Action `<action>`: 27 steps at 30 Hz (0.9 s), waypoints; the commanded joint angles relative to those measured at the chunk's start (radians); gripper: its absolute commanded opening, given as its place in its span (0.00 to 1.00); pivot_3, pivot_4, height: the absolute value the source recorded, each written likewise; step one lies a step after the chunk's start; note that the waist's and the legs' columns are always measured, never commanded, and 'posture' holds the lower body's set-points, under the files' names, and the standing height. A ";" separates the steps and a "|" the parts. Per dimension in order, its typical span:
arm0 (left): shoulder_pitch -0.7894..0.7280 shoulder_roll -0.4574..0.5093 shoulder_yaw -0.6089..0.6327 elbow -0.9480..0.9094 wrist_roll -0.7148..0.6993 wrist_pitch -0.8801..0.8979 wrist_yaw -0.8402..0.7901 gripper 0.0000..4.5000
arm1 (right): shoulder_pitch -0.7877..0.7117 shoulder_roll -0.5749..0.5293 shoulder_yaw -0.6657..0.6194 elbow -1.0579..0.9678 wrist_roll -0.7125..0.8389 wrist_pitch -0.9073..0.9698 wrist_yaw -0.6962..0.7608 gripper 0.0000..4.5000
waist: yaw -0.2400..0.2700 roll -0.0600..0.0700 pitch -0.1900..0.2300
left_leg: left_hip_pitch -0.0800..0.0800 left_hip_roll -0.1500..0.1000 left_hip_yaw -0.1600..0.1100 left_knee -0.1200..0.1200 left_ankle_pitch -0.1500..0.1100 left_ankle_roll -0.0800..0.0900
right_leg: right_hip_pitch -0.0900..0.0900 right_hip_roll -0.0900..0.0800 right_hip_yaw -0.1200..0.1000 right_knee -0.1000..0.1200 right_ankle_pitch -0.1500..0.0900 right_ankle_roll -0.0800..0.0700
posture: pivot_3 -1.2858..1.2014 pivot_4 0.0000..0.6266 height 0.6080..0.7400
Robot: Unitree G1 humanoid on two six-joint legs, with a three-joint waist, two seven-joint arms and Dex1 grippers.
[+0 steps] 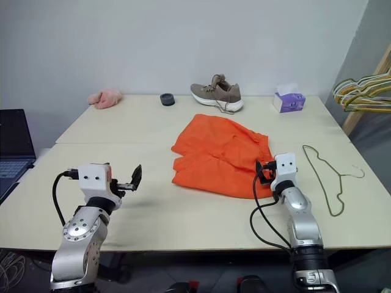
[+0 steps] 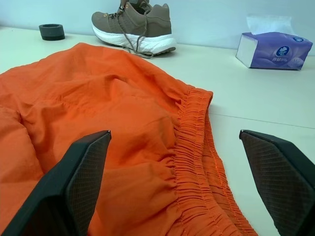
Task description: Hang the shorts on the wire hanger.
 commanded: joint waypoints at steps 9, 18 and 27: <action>0.001 0.002 0.000 -0.054 -0.022 -0.045 -0.036 1.00 | -0.016 -0.010 -0.002 -0.031 0.010 -0.013 0.027 0.99 | 0.000 0.000 0.000 | 0.000 0.000 0.000 0.000 0.000 0.000 | 0.000 0.000 0.000 0.000 0.000 0.000 | 0.48 0.00 1.00; -0.003 0.011 -0.022 -0.046 -0.029 0.005 -0.056 1.00 | -0.018 -0.019 -0.003 -0.041 0.009 -0.014 0.052 0.99 | 0.000 0.000 0.000 | 0.000 0.000 0.000 0.000 0.000 0.000 | 0.000 0.000 0.000 0.000 0.000 0.000 | 0.47 0.00 1.00; -0.120 0.087 -0.092 0.055 -0.115 0.117 -0.231 1.00 | 0.013 -0.101 0.053 -0.131 0.019 -0.044 0.211 0.99 | -0.004 0.000 0.000 | 0.000 0.000 0.000 0.000 0.000 0.000 | 0.000 0.000 -0.001 0.000 0.000 0.000 | 0.46 0.00 1.00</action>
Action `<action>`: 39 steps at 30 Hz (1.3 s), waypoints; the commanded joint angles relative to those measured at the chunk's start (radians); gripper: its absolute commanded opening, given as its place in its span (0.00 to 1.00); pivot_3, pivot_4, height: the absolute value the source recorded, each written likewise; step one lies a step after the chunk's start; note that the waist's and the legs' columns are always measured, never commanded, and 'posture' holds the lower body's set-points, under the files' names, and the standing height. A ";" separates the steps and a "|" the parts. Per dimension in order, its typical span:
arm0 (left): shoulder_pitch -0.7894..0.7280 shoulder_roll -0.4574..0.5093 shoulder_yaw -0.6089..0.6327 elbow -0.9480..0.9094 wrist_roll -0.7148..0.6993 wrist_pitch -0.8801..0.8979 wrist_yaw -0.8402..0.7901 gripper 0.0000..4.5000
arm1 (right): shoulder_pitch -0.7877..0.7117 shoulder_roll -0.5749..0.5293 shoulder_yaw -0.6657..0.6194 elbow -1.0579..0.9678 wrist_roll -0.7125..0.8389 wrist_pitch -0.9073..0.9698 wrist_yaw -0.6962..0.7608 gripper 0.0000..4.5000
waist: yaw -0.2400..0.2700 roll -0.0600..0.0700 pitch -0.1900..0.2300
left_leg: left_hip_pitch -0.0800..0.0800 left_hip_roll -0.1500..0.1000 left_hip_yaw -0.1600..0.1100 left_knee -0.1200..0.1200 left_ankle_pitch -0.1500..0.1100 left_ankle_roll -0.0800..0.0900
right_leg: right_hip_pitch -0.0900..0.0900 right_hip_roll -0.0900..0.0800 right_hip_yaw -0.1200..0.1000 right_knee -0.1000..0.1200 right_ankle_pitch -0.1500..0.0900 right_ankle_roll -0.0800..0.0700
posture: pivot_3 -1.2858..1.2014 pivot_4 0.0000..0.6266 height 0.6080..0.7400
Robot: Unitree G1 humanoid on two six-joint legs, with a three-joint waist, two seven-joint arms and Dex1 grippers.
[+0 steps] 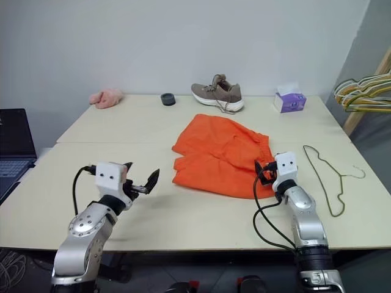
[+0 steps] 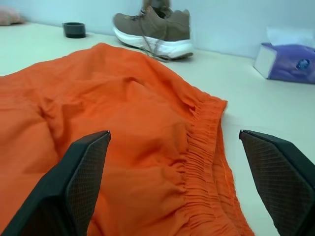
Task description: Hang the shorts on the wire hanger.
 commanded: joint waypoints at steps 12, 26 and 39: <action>-0.441 0.034 -0.126 0.443 -0.105 0.251 -0.253 1.00 | 0.010 -0.231 0.181 -0.279 -0.028 -0.032 0.339 0.99 | -0.060 -0.001 0.000 | -0.006 0.000 -0.001 0.002 0.000 0.000 | -0.001 0.000 -0.002 -0.001 0.000 0.001 | 0.43 0.00 1.00; -0.483 0.004 -0.116 0.536 -0.142 0.384 -0.293 0.80 | -0.011 -0.259 0.161 -0.301 -0.035 0.004 0.345 1.00 | -0.115 -0.002 -0.001 | -0.008 0.000 -0.002 0.003 0.000 0.000 | -0.002 -0.001 -0.002 -0.001 0.000 0.003 | 0.42 0.00 1.00; -0.360 -0.030 0.048 0.321 -0.237 0.404 -0.171 0.01 | -0.046 -0.278 0.148 -0.271 -0.015 -0.005 0.379 1.00 | -0.109 -0.002 -0.001 | -0.008 0.000 -0.001 0.004 0.000 0.000 | -0.002 -0.002 -0.001 -0.001 0.001 0.003 | 0.43 0.00 1.00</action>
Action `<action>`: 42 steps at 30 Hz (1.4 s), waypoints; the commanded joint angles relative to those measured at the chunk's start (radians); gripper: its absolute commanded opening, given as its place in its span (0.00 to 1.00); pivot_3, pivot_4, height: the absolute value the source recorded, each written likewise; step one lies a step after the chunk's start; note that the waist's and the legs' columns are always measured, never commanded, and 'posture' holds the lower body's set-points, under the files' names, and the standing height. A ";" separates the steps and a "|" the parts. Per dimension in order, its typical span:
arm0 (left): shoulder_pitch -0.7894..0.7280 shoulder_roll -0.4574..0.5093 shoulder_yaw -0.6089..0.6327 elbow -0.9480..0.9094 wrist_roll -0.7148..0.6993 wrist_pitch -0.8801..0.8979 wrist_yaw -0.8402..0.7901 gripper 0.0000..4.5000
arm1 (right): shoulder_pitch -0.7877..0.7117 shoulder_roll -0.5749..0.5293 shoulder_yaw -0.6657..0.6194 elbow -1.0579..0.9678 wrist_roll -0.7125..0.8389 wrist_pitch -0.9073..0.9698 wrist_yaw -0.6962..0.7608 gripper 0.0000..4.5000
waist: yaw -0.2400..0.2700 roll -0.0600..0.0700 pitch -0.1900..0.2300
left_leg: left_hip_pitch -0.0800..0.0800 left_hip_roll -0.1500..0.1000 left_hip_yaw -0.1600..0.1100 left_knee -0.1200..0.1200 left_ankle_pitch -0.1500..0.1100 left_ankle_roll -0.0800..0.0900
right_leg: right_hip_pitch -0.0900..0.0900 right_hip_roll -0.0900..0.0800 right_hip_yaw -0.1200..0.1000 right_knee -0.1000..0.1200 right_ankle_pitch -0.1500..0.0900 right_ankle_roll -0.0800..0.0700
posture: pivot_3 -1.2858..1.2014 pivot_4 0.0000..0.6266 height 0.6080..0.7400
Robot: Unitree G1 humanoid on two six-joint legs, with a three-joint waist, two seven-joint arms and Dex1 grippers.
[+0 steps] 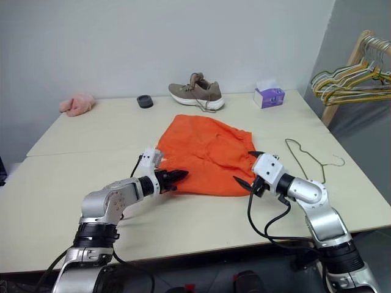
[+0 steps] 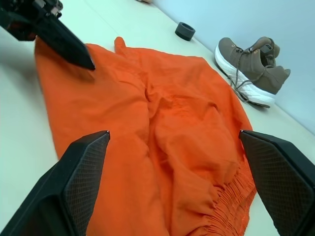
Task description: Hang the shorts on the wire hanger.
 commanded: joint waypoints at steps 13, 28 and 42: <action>0.063 0.087 -0.004 -0.112 0.066 -0.128 0.066 0.01 | -0.047 -0.094 0.025 0.001 0.031 0.033 0.173 1.00 | 0.006 -0.001 -0.001 | 0.000 -0.001 0.001 0.001 0.000 0.000 | 0.001 0.000 0.000 0.000 0.001 0.001 | 0.42 0.00 1.00; 0.102 0.208 -0.072 -0.079 0.067 -0.162 -0.082 0.01 | -0.291 -0.118 0.229 0.502 -0.229 -0.218 0.272 1.00 | -0.012 -0.001 -0.001 | 0.001 -0.001 0.000 0.001 0.002 0.003 | 0.001 0.000 -0.001 0.001 0.002 0.002 | 0.43 0.00 1.00; 0.106 0.203 -0.060 -0.090 0.090 -0.347 -0.109 0.20 | -0.351 -0.075 0.222 0.599 -0.252 -0.275 0.291 0.01 | -0.019 -0.001 -0.002 | 0.001 -0.001 0.000 0.001 0.002 0.003 | 0.001 -0.001 0.000 0.001 0.003 0.000 | 0.43 0.00 1.00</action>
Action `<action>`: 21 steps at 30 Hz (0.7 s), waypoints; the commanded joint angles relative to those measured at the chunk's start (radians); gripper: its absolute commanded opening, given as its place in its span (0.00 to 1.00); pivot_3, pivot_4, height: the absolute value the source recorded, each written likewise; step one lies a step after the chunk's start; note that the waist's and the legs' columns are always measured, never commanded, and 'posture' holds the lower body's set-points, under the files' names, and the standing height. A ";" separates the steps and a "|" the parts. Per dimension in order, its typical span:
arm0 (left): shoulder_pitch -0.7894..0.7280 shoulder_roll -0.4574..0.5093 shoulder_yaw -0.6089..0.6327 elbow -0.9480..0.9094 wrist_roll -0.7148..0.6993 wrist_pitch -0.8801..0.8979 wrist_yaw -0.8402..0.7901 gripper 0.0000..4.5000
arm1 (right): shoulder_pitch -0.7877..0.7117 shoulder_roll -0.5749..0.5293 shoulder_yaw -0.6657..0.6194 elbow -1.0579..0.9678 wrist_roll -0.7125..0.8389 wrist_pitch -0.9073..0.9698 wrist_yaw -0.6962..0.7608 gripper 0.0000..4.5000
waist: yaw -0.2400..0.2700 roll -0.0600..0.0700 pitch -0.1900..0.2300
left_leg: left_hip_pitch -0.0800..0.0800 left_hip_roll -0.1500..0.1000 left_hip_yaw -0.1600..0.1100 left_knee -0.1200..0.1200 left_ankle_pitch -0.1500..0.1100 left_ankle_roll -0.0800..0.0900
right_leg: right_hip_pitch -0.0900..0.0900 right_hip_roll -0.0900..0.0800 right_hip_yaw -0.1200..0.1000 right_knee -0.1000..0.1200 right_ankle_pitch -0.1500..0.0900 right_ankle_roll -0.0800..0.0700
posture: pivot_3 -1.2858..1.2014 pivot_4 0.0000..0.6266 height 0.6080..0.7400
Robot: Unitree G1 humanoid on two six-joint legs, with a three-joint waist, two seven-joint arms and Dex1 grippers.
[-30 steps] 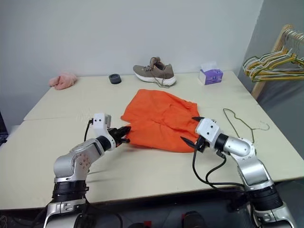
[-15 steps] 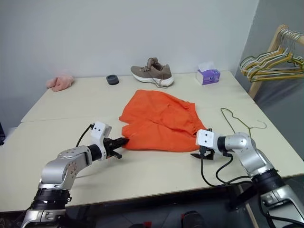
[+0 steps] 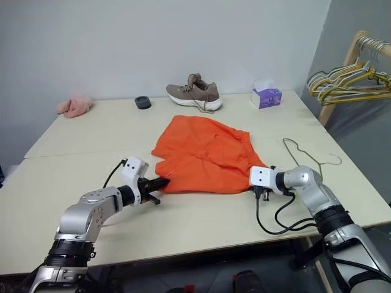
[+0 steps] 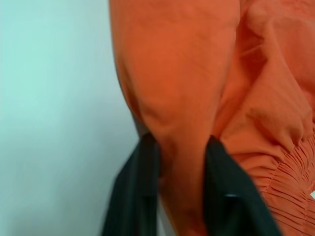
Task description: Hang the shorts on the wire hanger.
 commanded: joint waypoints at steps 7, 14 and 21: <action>0.057 0.136 -0.085 -0.155 0.119 -0.272 -0.159 0.69 | -0.029 0.001 -0.022 -0.014 -0.006 -0.008 0.002 0.00 | -0.002 0.000 0.000 | 0.000 0.000 0.001 -0.001 0.000 0.000 | 0.000 0.000 0.001 0.000 0.002 -0.003 | 0.43 0.00 1.00; 0.001 0.237 -0.197 -0.064 0.258 -0.448 -0.262 0.99 | -0.034 0.002 -0.020 -0.012 -0.007 -0.008 0.006 0.00 | -0.001 0.001 0.000 | 0.000 0.000 0.001 0.000 0.000 0.000 | 0.000 0.000 0.000 0.000 0.001 -0.002 | 0.43 0.00 1.00; -0.102 0.178 -0.270 0.166 0.414 -0.577 -0.182 0.99 | -0.040 0.006 -0.017 -0.012 -0.009 -0.008 0.006 0.00 | -0.002 0.001 0.000 | 0.001 0.000 0.000 0.000 0.001 0.001 | 0.000 0.000 0.000 0.001 0.000 0.001 | 0.43 0.00 1.00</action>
